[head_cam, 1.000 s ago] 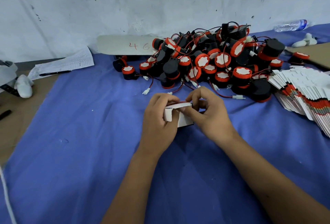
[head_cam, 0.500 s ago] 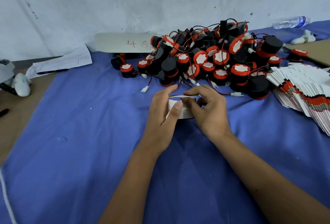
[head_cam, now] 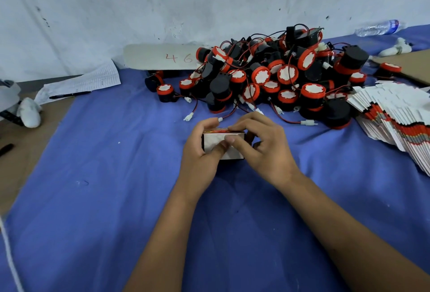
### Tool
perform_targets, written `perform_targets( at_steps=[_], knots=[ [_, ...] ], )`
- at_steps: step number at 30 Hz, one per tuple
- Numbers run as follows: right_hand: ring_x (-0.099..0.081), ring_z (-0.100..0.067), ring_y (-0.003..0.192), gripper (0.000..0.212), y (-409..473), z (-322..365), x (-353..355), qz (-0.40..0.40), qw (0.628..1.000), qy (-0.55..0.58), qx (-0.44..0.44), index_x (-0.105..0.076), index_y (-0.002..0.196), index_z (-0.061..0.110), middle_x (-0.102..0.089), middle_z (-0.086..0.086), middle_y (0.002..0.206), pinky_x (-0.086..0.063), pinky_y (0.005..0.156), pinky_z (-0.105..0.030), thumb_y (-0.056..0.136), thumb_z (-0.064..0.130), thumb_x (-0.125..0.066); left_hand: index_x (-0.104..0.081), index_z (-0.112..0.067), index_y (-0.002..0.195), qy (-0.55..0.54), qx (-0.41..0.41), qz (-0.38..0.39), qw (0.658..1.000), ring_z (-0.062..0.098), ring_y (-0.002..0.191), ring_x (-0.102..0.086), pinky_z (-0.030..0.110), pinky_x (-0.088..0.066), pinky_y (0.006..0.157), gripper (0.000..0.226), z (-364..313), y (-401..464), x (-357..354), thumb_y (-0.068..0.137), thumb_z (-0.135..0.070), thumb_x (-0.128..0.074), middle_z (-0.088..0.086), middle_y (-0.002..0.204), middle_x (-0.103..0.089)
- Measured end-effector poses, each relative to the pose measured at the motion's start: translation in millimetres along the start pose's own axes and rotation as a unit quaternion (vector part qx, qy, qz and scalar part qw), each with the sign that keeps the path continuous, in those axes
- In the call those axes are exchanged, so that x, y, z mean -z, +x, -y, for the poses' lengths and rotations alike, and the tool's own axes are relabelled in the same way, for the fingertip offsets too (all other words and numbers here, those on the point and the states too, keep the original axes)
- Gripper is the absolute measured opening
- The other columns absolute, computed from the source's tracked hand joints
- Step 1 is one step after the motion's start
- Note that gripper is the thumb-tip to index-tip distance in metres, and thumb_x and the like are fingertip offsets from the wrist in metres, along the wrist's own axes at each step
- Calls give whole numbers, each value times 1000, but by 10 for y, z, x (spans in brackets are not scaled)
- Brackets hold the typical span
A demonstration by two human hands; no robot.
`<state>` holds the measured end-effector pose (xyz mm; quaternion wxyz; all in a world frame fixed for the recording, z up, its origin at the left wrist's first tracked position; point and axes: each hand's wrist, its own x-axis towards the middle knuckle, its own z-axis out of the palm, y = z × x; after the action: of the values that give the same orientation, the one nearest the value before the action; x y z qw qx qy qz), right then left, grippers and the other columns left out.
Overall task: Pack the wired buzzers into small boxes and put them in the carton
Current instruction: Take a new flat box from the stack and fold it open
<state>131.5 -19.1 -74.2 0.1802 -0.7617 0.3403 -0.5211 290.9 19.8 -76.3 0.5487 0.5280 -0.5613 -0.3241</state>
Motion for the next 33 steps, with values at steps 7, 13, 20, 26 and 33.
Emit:
perform_targets(
  at_steps=[7, 13, 20, 26, 33],
  knots=[
    [-62, -14, 78, 14, -6, 15, 4, 24, 998, 26, -57, -74, 89, 8, -66, -1, 100, -49, 66, -23, 92, 22, -76, -40, -16, 155, 162, -29, -47, 985, 18, 137, -49, 39, -45, 111, 64, 128, 46, -23, 97, -5, -65, 2, 150, -51],
    [-63, -13, 94, 35, -15, -25, -26, 71, 993, 8, -93, -65, 111, 17, -58, 4, 119, -48, 73, -19, 83, 25, -85, -57, -31, 128, 83, -19, -60, 995, -9, 107, -60, 13, -51, 80, 53, 131, 50, 0, 87, -3, -74, -20, 116, -66],
    [-65, -5, 112, 56, -35, -8, 28, 115, 976, 125, -137, -49, 138, 34, -65, 22, 122, -55, 86, -20, 89, 31, -78, -58, -24, 143, 55, -115, -37, 991, 11, 117, -59, 21, -57, 86, 77, 59, 40, 15, 72, -2, -79, -6, 133, -56],
    [-67, -9, 103, 49, -28, -18, 44, 102, 972, 139, -157, -57, 126, 25, -69, 12, 111, -56, 83, -26, 85, 42, -74, -60, -24, 143, 74, -158, -25, 984, 21, 117, -60, 35, -60, 88, 80, 13, 23, -41, 72, 7, -82, -2, 126, -56],
    [-71, -12, 89, 29, 0, -54, 34, 46, 947, 235, -214, -67, 118, 19, -74, 7, 100, -53, 66, -20, 92, 30, -71, -40, -32, 154, 26, -94, 36, 995, 18, 108, -70, 34, -64, 81, 97, -9, -30, -86, 75, -3, -87, -2, 139, -60]
  ],
)
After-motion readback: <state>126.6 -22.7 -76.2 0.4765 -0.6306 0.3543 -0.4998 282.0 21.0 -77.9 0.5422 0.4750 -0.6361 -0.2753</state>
